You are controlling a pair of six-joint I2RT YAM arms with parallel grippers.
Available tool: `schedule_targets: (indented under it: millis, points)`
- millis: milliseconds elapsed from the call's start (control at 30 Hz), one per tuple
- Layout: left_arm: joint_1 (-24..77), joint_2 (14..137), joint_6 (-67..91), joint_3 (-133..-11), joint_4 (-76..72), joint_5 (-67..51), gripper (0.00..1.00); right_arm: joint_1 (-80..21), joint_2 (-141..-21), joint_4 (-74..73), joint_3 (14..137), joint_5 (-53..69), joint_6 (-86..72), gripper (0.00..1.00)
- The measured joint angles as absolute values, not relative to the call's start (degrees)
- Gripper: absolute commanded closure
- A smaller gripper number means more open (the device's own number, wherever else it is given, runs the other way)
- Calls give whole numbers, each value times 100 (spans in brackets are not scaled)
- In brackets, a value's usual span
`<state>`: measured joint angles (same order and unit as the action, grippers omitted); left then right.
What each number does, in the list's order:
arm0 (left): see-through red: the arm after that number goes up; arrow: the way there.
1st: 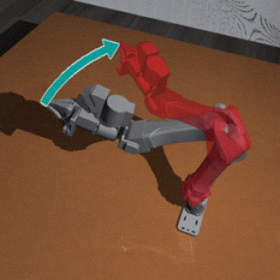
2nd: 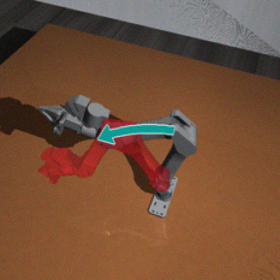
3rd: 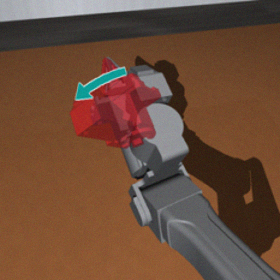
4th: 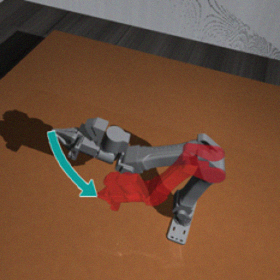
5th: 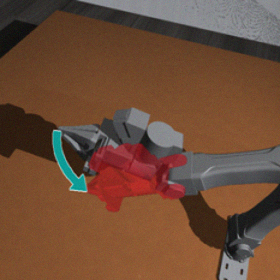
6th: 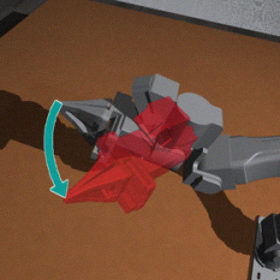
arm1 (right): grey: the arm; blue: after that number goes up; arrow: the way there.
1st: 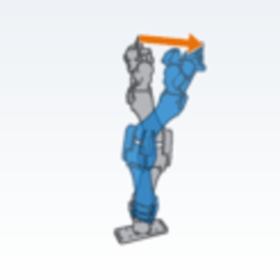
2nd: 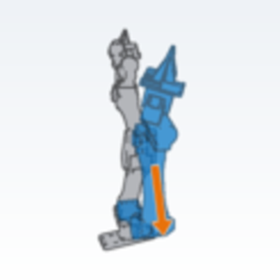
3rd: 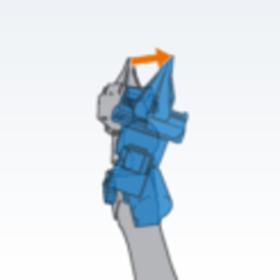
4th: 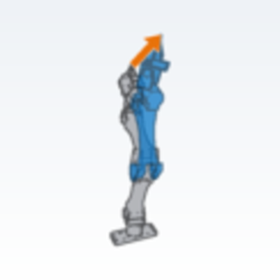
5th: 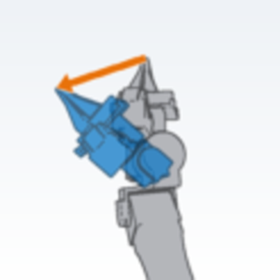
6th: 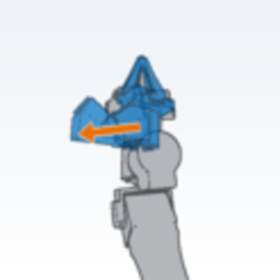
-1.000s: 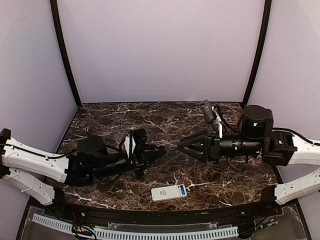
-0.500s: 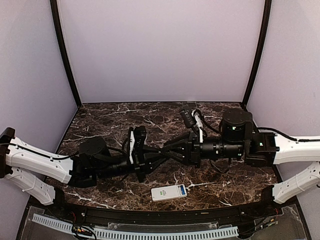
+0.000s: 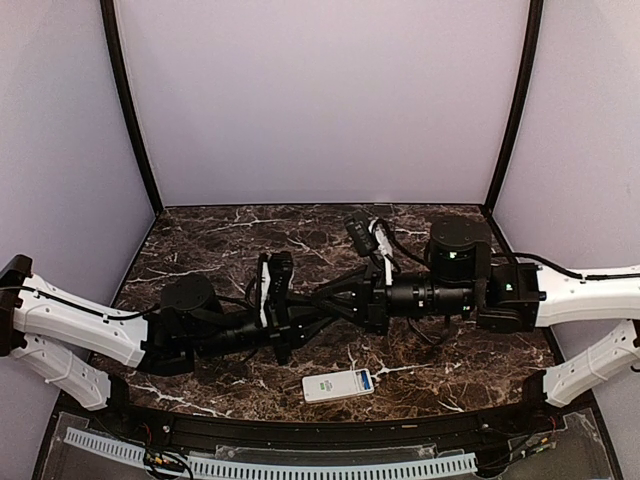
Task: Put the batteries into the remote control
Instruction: Pass from the left arm to the right, then place the battery at the center of the board.
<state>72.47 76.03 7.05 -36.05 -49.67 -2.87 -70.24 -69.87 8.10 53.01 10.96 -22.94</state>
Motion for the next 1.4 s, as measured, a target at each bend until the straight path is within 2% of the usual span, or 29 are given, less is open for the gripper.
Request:
schedule_targets:
  millis: [33, 367, 400, 433, 467, 533, 600, 833, 967, 1033, 1233, 1400]
  points:
    - [7234, 7603, 753, -3588, -4969, -290, 100, -7024, -7013, 810, 5315, 1072, -2259, 100]
    - [7170, 7603, 972, -3472, -5026, -392, 98, -7013, -7087, 674, 5369, 1028, -2196, 100]
    - [7155, 7603, 976, -3470, -5028, -399, 84, -7015, -7087, 663, 5369, 1028, -2200, 100]
    - [7150, 7603, 980, -3470, -5028, -408, 75, -7017, -7083, 652, 5371, 1020, -2213, 100]
    - [7146, 7603, 976, -3470, -5028, -416, 60, -7019, -7078, 631, 5380, 1004, -2224, 100]
    - [7140, 7603, 947, -3470, -5063, -421, 48, -7022, -7065, 486, 5426, 906, -2283, 100]
    - [7137, 7601, 893, -3468, -5065, -414, 41, -7017, -7030, 250, 5518, 784, -2329, 100]
    - [7116, 7511, 749, -3354, -4995, -357, 36, -6812, -6788, -421, 5712, 593, -2672, 100]
    - [7085, 7509, 751, -3310, -4982, -290, 24, -6584, -6781, -1013, 5837, 508, -2923, 100]
    - [7059, 7450, 681, -3253, -4864, -204, 22, -6386, -6781, -1619, 6038, 405, -3081, 100]
    - [6925, 6812, 397, -3236, -3618, 607, 21, -5577, -6842, -3645, 6342, 64, -3461, 100]
    - [6766, 6440, 368, -3173, -2912, 1146, 20, -5415, -7561, -4425, 5883, 224, -3610, 100]
